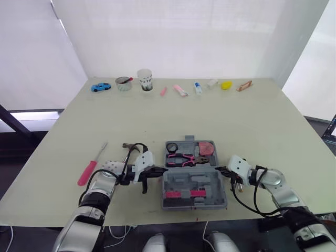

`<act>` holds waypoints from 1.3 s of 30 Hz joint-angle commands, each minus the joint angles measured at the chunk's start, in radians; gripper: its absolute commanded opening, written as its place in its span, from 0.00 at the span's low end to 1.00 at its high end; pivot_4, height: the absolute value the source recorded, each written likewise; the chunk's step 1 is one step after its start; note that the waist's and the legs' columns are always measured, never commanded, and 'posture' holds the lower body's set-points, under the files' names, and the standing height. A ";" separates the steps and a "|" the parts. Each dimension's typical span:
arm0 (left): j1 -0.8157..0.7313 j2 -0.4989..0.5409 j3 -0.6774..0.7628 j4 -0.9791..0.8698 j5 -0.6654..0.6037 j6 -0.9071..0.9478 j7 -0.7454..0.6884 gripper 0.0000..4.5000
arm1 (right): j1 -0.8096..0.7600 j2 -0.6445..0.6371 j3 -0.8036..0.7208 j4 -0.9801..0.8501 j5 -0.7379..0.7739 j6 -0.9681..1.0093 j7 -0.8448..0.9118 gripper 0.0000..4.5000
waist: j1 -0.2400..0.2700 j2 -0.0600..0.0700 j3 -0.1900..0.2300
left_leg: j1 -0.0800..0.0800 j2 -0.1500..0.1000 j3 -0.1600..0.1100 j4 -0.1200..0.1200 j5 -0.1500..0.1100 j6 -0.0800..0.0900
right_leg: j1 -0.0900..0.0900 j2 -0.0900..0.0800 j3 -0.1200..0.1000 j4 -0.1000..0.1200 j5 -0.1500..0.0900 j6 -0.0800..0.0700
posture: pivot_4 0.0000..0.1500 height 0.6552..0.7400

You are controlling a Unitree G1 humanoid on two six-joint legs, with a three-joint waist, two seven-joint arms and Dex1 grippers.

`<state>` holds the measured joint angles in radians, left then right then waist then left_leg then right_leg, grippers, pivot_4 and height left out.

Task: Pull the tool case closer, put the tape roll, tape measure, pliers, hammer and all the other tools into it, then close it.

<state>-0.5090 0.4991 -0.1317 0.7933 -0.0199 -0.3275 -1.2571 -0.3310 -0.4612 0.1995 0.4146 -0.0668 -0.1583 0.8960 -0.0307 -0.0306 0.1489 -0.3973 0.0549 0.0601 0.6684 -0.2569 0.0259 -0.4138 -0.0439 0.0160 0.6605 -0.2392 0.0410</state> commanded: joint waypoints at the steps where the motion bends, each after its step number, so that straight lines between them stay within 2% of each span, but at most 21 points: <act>1: 0.011 -0.012 -0.037 -0.011 0.013 0.009 -0.020 0.00 | 0.011 -0.005 0.014 -0.031 0.017 0.003 0.027 0.01 | 0.000 0.000 0.000 | 0.000 0.000 0.000 0.000 0.000 0.000 | 0.000 0.000 0.000 0.000 0.000 0.000 | 1.00 1.00; 16: 0.003 -0.010 -0.029 0.000 0.014 0.003 -0.006 0.00 | 0.015 -0.027 -0.001 -0.020 0.004 -0.006 0.006 0.01 | 0.005 0.000 0.000 | 0.000 0.000 0.000 0.000 0.000 0.000 | 0.000 0.000 0.000 0.000 0.000 0.000 | 1.00 1.00; 20: 0.019 0.021 -0.014 -0.033 0.000 0.003 -0.014 0.00 | 0.035 -0.056 -0.027 -0.038 0.027 -0.005 0.009 0.01 | 0.014 0.000 0.000 | 0.000 0.000 0.000 0.000 0.000 0.000 | 0.000 0.000 0.000 0.000 0.000 0.000 | 1.00 1.00; 25: 0.065 0.064 0.014 -0.140 -0.043 0.041 -0.028 0.00 | 0.086 -0.041 -0.088 -0.111 0.127 0.031 -0.001 0.01 | 0.014 0.000 0.000 | 0.000 0.000 0.000 0.000 0.000 0.000 | 0.000 0.000 0.000 0.000 0.000 0.000 | 1.00 1.00; 33: 0.179 0.129 0.149 -0.358 -0.240 0.194 -0.041 0.00 | 0.193 -0.022 -0.187 -0.246 0.273 0.062 -0.021 0.01 | 0.016 0.002 0.002 | -0.001 0.001 0.000 0.000 0.000 0.000 | -0.001 -0.001 0.000 0.000 0.000 0.000 | 1.00 1.00; 39: 0.370 0.141 0.330 -0.576 -0.412 0.344 0.065 0.00 | 0.317 -0.036 -0.306 -0.368 0.382 0.092 -0.050 0.01 | 0.017 0.004 0.004 | -0.001 0.002 -0.001 -0.001 0.000 0.000 | -0.001 -0.003 0.000 -0.001 0.000 0.000 | 1.00 1.00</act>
<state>-0.1550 0.6250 0.1385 0.2729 -0.3822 -0.0088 -1.2230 -0.0266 -0.4859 -0.0578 0.0956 0.2768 -0.0673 0.8568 -0.0137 -0.0263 0.1526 -0.3983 0.0569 0.0586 0.6677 -0.2570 0.0258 -0.4147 -0.0471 0.0158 0.6600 -0.2394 0.0409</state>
